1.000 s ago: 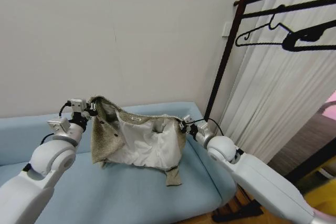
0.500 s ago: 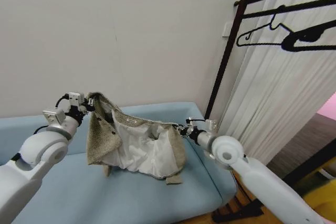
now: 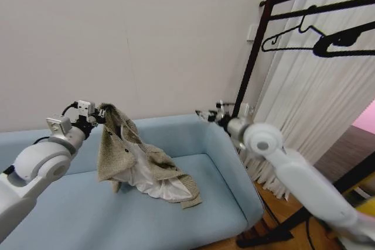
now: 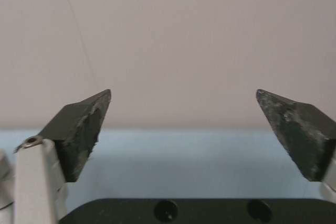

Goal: Pick up the clothes from the sofa and hang them on the clothes hanger.

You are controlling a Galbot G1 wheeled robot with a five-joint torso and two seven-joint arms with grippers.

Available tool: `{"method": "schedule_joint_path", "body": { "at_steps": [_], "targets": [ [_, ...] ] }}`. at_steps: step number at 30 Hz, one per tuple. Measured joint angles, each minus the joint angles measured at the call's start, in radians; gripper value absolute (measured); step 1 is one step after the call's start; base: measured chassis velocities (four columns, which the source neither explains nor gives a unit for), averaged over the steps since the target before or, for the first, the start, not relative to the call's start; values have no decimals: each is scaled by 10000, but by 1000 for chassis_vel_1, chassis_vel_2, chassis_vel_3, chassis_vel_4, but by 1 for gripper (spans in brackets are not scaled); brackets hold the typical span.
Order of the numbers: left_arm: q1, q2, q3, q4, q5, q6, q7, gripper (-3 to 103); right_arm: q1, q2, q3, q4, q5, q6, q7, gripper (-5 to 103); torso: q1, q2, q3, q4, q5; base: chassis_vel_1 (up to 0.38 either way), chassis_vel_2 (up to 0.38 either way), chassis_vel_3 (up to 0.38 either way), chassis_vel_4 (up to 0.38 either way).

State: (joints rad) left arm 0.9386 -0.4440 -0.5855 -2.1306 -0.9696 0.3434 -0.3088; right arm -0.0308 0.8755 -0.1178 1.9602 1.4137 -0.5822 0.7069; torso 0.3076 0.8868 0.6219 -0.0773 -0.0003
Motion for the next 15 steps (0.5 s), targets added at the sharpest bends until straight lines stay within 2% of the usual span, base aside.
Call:
{"method": "schedule_joint_path", "body": {
  "at_steps": [1, 5, 8, 9, 10, 12, 15],
  "targets": [
    [23, -40, -48, -22, -1, -4, -12, 2, 1179, 351, -529, -652, -135, 35, 526, 97, 1, 0, 0, -1, -1, 0, 0, 0, 0],
    [116, -206, -151, -72, 0, -7, -31, 2, 2826, 895, -1290, -1854, -172, 16, 1569, 100, 1, 1, 0, -6, -1, 0, 0, 0, 0],
    [164, -479, -218, -110, 32, -18, -39, 2, 4575, 1740, -1941, -4086, -269, 88, 2686, 100, 0, 0, 0, -8, 3, 0, 0, 0, 0],
    [165, -567, -233, -120, 37, -19, -39, 2, 5038, 2004, -2057, -4845, -352, 163, 2890, 100, 1, 0, 0, -7, 3, 0, 0, 0, 0],
    [165, -567, -233, -120, 37, -19, -39, 2, 5038, 2004, -2057, -4845, -352, 163, 2890, 100, 1, 0, 0, -7, 3, 0, 0, 0, 0],
    [152, -745, -270, -131, 48, -27, -41, 2, 6047, 2600, -2233, -6668, -751, 359, 3171, 100, 2, 0, 1, -5, 2, 0, 0, 0, 0],
    [127, -862, -292, -154, 52, -31, -36, 2, 6617, 2982, -2249, -7700, -961, 467, 3191, 100, 1, 0, 1, -9, 3, 0, 0, 0, 0]
  ]
}}
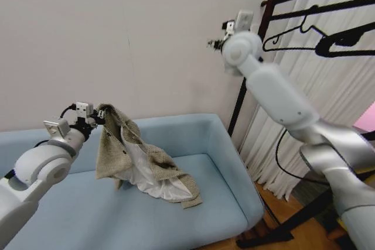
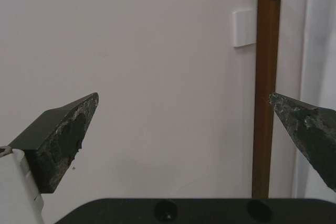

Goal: Pick up the clothes from the sofa and hang them on the clothes hanger.

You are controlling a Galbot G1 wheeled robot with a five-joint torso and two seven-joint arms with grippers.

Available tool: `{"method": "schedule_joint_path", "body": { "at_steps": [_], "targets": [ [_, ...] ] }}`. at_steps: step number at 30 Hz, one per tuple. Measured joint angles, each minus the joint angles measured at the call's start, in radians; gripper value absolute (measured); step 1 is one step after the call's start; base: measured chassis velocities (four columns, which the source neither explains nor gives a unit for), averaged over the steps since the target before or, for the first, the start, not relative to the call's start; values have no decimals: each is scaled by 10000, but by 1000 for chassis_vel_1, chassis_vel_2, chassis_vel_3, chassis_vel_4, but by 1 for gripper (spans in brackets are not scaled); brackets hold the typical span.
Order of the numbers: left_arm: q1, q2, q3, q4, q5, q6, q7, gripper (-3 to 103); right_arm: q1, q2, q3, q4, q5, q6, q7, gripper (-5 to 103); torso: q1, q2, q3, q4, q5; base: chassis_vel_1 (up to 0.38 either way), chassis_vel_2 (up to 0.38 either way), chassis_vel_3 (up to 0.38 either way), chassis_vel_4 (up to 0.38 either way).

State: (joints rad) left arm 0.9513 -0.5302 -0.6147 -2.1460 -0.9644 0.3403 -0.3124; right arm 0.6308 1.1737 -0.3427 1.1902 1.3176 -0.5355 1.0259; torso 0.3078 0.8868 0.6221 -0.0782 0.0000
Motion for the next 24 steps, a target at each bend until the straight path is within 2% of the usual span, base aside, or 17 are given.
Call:
{"method": "schedule_joint_path", "body": {
  "at_steps": [2, 3, 7, 9, 10, 14, 20, 24],
  "targets": [
    [-21, -107, -9, -34, 4, -10, 8, 2, 496, 379, 103, -938, -87, 29, 65, 100, 0, 0, -1, 2, 1, 0, 0, 0, 0],
    [-29, -205, -9, -92, 7, -12, 10, 2, 1032, 859, 250, -2109, -473, 64, 124, 100, -2, 0, -3, 1, 0, 0, 0, 0, 0],
    [12, -291, -26, -207, 9, -21, 13, 2, 1542, 1255, 295, -3477, -1165, 79, -72, 100, -2, 2, -3, 4, -3, 0, 0, 0, 0],
    [203, -418, -119, -416, 13, -43, 13, 2, 2182, 1653, 295, -5444, -2099, 99, -566, 100, -2, 1, -3, 5, 0, 0, 0, 0, 0],
    [203, -418, -119, -416, 13, -43, 13, 2, 2182, 1653, 295, -5444, -2099, 99, -566, 100, -2, 1, -3, 5, 0, 0, 0, 0, 0],
    [376, -615, -151, -659, 27, -59, 16, 2, 2706, 1960, 205, -7493, -2586, 129, -846, 100, -2, 1, -2, -1, 5, 0, 0, 0, 0],
    [361, -948, -69, -761, 63, -59, 27, 2, 3055, 2241, 51, -9003, -2783, 182, -952, 100, -2, 1, -3, 4, 1, 0, 0, 0, 0],
    [361, -1078, -14, -763, 79, -59, 122, 2, 3071, 2264, 59, -9411, -2891, 220, -1040, 100, -2, 1, -2, 6, 1, 0, 0, 0, 0]
  ]
}}
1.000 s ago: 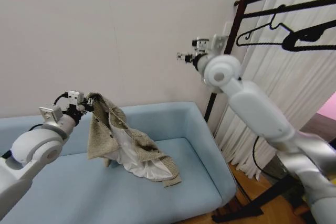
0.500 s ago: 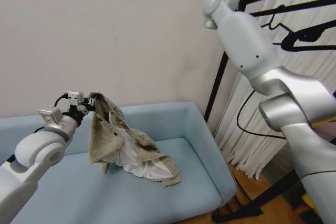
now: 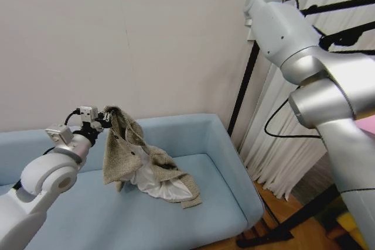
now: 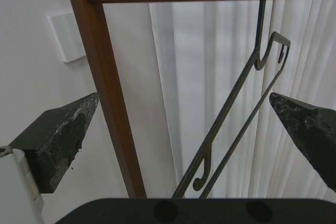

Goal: Pick up the clothes from the sofa and hang them on the clothes hanger.

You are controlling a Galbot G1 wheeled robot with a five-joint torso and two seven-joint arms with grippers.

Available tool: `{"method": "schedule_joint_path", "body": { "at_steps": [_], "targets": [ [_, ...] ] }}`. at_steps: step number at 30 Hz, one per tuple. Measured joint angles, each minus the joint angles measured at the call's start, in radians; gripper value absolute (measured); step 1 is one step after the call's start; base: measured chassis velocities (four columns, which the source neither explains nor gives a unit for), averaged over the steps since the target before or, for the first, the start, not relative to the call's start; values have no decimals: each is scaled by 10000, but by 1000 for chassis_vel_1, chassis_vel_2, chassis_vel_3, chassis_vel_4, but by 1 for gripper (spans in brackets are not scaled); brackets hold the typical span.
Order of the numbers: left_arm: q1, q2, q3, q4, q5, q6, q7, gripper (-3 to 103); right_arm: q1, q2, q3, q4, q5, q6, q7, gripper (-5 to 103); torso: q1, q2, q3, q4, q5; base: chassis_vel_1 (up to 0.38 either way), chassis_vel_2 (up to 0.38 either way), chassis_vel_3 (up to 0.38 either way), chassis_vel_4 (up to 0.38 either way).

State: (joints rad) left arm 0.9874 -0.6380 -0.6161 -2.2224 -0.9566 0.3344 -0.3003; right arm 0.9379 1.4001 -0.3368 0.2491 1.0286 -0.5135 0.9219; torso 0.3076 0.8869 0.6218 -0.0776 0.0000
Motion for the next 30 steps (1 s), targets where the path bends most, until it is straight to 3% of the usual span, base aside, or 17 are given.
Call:
{"method": "schedule_joint_path", "body": {
  "at_steps": [14, 16, 19, 22, 26, 30],
  "targets": [
    [-62, -461, 340, 324, 240, -70, 256, 2, -624, -770, 245, 35, -389, 274, -677, 101, -1, 0, 0, -2, 0, 0, 0, 0, 0],
    [-76, -488, 356, 342, 250, -69, 256, 2, -648, -793, 234, 50, -396, 296, -767, 97, -1, 0, -1, 0, -2, 0, 0, 0, 0],
    [-94, -556, 378, 402, 270, -70, 257, 2, -787, -951, 61, 214, -409, 312, -960, 82, 0, 0, 0, 0, 1, 0, 0, 0, 0],
    [-94, -585, 378, 428, 278, -69, 257, 2, -831, -996, 48, 257, -407, 313, -985, 77, 0, 0, 0, -3, 1, 0, 0, 0, 0],
    [-110, -658, 373, 437, 294, -59, 258, 2, -885, -1052, 42, 418, -235, 317, -979, 54, -1, 0, 0, -4, 0, 0, 0, 0, 0],
    [-105, -665, 366, 421, 298, -58, 258, 2, -931, -1058, 8, 492, -204, 341, -944, 49, -1, 0, 0, -3, -1, 0, 0, 0, 0]
  ]
}}
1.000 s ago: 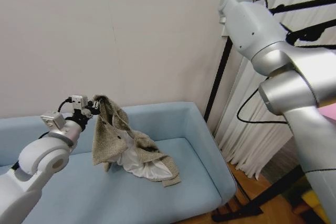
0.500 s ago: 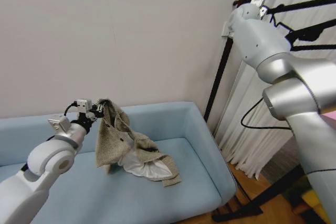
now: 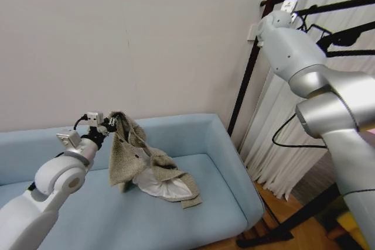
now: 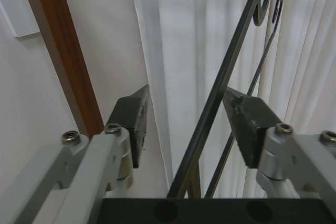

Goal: Pick up the clothes from the sofa and hang them on the clothes hanger.

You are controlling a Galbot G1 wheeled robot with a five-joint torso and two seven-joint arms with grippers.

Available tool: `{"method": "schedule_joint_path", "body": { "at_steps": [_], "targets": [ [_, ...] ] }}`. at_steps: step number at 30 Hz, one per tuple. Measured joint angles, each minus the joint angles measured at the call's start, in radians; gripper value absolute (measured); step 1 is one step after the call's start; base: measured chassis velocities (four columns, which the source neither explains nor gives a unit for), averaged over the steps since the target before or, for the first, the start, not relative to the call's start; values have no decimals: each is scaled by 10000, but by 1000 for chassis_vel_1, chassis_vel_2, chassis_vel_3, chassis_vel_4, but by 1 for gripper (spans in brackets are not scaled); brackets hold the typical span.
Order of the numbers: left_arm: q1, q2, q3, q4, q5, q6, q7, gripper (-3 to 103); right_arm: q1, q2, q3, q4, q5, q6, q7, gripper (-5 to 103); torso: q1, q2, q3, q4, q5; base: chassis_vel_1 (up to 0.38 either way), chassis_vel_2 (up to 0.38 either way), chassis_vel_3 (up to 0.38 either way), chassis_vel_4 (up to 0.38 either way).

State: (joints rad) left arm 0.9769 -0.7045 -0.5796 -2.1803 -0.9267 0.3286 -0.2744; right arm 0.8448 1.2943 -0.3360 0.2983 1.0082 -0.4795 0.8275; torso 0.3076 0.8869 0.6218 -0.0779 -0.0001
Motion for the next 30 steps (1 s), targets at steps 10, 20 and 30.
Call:
{"method": "schedule_joint_path", "body": {
  "at_steps": [10, 20, 30],
  "targets": [
    [91, 86, -358, -152, -39, -14, 24, 2, -174, -182, -358, 607, 627, 104, 586, 7, 1, 0, 0, -1, 2, 0, 0, 0, 0],
    [132, 50, -371, -305, -46, -20, 3, 2, -396, -770, -1082, 1800, 1168, 115, 1029, 2, 1, 0, 0, 1, 2, 0, 0, 0, 0],
    [142, 25, -361, -381, -42, 30, -71, 2, -927, -1404, -1795, 3643, 1879, 321, 1900, 2, 0, 0, 0, 2, 1, 0, 0, 0, 0]
  ]
}}
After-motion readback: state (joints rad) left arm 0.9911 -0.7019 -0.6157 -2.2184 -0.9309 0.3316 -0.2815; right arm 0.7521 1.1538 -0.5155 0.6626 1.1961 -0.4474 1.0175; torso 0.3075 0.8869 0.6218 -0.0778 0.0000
